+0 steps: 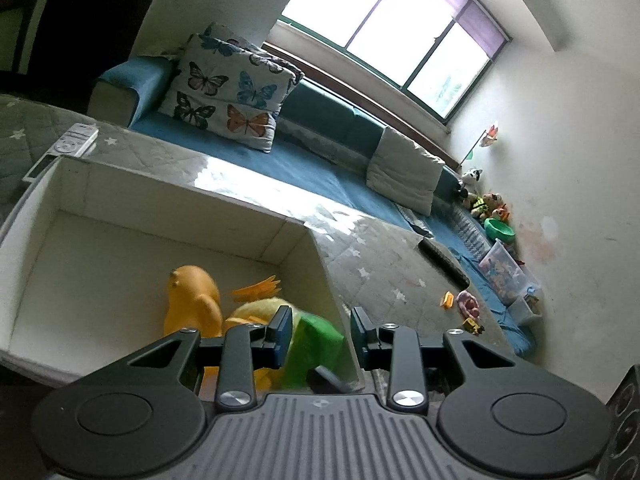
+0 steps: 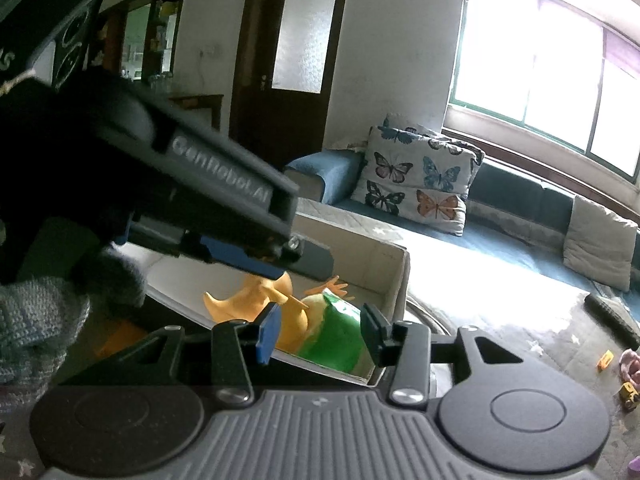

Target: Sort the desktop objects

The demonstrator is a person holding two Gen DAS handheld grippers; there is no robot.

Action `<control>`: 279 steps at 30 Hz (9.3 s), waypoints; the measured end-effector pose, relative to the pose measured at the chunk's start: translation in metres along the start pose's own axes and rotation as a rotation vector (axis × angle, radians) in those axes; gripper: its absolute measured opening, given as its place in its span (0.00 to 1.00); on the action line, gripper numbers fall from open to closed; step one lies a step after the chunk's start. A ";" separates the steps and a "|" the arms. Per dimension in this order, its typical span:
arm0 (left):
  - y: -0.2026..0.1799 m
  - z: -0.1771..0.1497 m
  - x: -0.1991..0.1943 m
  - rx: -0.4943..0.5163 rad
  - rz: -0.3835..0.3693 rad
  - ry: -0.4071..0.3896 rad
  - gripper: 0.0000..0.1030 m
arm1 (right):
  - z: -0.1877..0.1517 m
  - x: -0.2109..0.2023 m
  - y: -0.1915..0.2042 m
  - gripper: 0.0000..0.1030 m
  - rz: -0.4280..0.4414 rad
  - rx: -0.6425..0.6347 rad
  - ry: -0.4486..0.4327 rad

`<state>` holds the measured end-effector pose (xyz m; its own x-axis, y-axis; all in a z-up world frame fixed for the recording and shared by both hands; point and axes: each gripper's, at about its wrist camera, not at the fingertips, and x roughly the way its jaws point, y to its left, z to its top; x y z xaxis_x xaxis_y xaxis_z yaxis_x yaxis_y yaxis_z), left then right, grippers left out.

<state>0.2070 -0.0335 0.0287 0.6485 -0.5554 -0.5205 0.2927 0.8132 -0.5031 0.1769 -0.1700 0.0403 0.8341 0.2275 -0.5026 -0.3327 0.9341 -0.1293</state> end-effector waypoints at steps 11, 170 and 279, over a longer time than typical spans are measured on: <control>0.019 -0.016 -0.035 -0.019 0.062 -0.010 0.33 | -0.005 -0.019 0.008 0.45 0.088 0.032 -0.004; 0.060 -0.002 -0.060 -0.076 0.255 -0.023 0.36 | 0.003 0.016 0.048 0.63 0.214 0.047 0.044; 0.015 -0.044 -0.034 0.288 0.554 -0.045 0.36 | -0.020 0.009 0.030 1.00 0.091 0.196 0.184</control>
<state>0.1584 -0.0103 0.0080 0.7852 -0.0347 -0.6183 0.0780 0.9960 0.0432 0.1651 -0.1451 0.0145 0.7046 0.2756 -0.6539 -0.2961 0.9516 0.0820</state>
